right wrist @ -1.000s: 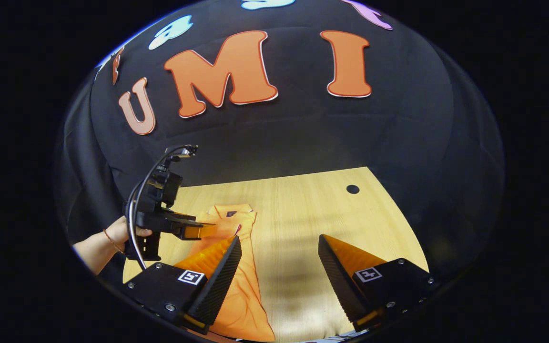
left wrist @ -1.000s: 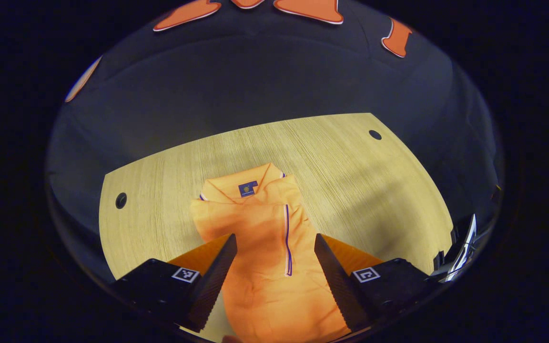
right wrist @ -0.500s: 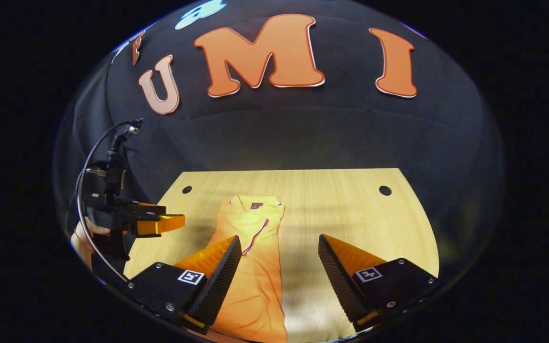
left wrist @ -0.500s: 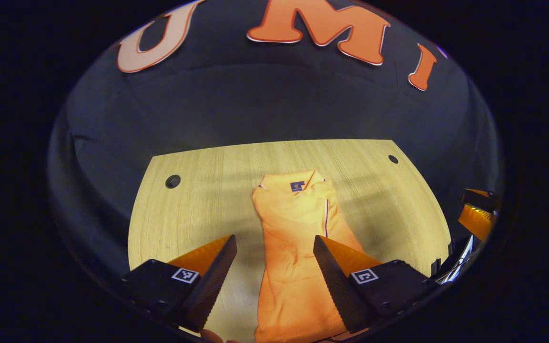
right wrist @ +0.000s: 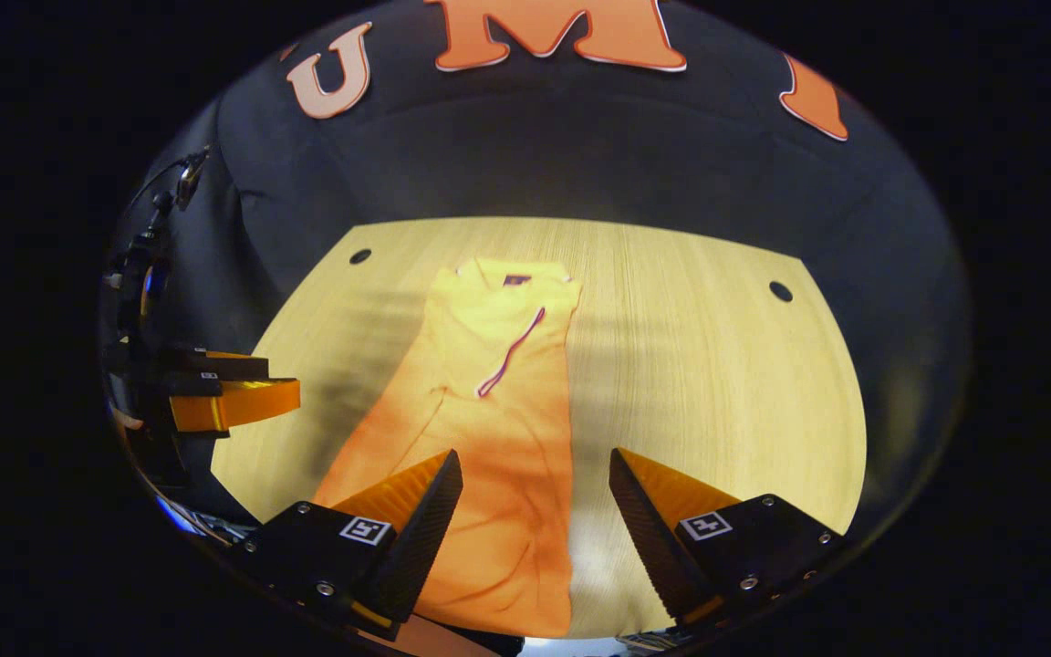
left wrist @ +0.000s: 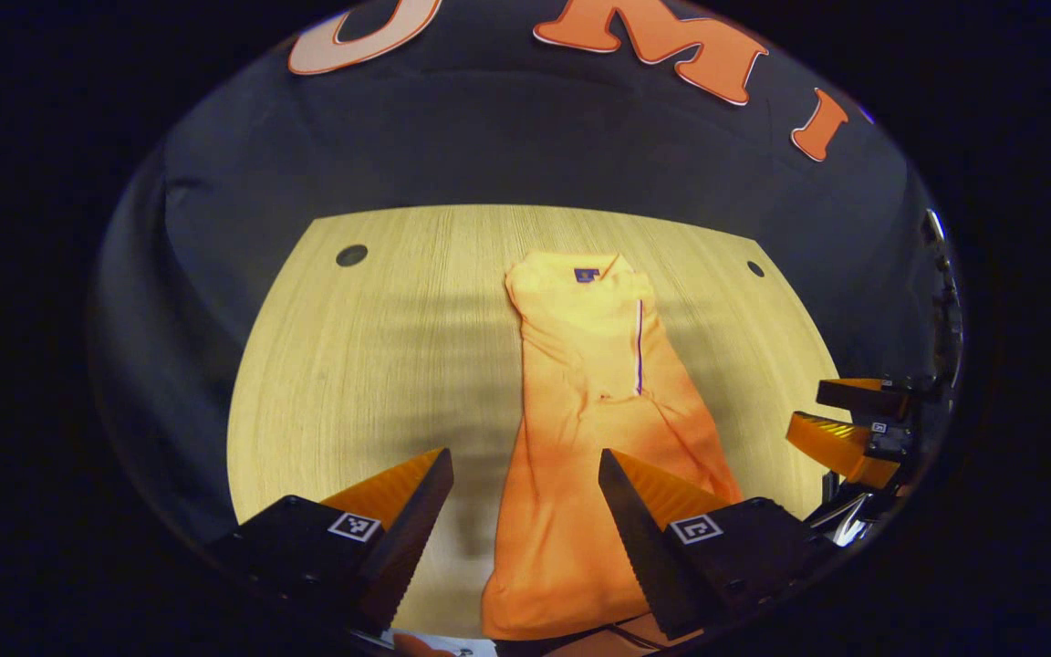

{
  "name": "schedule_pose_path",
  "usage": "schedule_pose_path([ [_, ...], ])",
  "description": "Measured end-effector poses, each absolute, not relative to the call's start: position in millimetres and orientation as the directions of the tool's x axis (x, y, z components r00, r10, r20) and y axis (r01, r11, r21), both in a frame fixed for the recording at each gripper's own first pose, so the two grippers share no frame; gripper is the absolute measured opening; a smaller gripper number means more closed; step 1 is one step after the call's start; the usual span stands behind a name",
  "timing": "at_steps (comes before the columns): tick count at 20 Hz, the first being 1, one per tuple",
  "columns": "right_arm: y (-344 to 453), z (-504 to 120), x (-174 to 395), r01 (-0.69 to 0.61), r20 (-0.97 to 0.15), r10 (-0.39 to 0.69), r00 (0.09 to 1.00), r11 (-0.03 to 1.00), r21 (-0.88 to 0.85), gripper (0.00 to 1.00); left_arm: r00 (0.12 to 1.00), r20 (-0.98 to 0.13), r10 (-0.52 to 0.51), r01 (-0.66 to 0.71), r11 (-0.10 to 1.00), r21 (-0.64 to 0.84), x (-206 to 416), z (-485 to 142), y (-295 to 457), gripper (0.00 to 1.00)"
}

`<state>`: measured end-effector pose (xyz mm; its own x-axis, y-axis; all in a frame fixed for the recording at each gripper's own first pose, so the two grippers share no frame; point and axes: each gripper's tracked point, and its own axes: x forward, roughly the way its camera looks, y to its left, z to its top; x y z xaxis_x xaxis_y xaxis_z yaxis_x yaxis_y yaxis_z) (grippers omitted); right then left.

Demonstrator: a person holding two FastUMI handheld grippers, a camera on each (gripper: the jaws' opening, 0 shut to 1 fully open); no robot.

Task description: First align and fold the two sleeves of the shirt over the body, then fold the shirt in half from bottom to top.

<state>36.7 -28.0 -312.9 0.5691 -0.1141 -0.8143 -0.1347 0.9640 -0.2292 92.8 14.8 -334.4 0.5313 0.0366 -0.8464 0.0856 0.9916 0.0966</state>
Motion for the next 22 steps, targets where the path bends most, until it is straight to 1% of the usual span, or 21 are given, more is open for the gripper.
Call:
schedule_pose_path([
  [3, -30.8, -341.4, 12.3, -0.148, -0.850, -0.136, 0.508, 0.959, -0.242, 0.99, 0.484, -0.873, 0.061, 0.087, 0.989, 0.117, 59.6, -363.5, 23.0, 0.99],
  [7, -39.0, -363.2, -24.0, -0.157, -0.883, -0.165, 0.439, 0.954, -0.256, 0.99, 0.403, -0.914, 0.045, 0.039, 0.997, 0.066, 10.5, -387.1, 28.8, 0.99],
  [10, -44.5, -374.6, -54.3, -0.168, -0.903, -0.183, 0.390, 0.950, -0.264, 0.99, 0.380, -0.923, 0.059, 0.016, 0.997, 0.070, -13.9, -396.5, 36.8, 0.99],
  [13, -46.0, -388.7, -85.8, -0.165, -0.926, -0.189, 0.327, 0.953, -0.253, 0.99, 0.343, -0.936, 0.072, 0.021, 0.996, 0.085, -43.9, -404.5, 45.5, 0.99],
  [17, -51.6, -414.1, -135.7, -0.165, -0.957, -0.210, 0.202, 0.955, -0.245, 0.99, 0.280, -0.957, 0.074, 0.027, 0.996, 0.085, -81.5, -418.4, 47.0, 0.99],
  [22, -70.9, -428.8, -163.2, -0.146, -0.958, -0.264, 0.112, 0.949, -0.279, 0.99, 0.204, -0.974, 0.094, 0.053, 0.993, 0.107, -116.6, -441.3, 48.9, 0.99],
])
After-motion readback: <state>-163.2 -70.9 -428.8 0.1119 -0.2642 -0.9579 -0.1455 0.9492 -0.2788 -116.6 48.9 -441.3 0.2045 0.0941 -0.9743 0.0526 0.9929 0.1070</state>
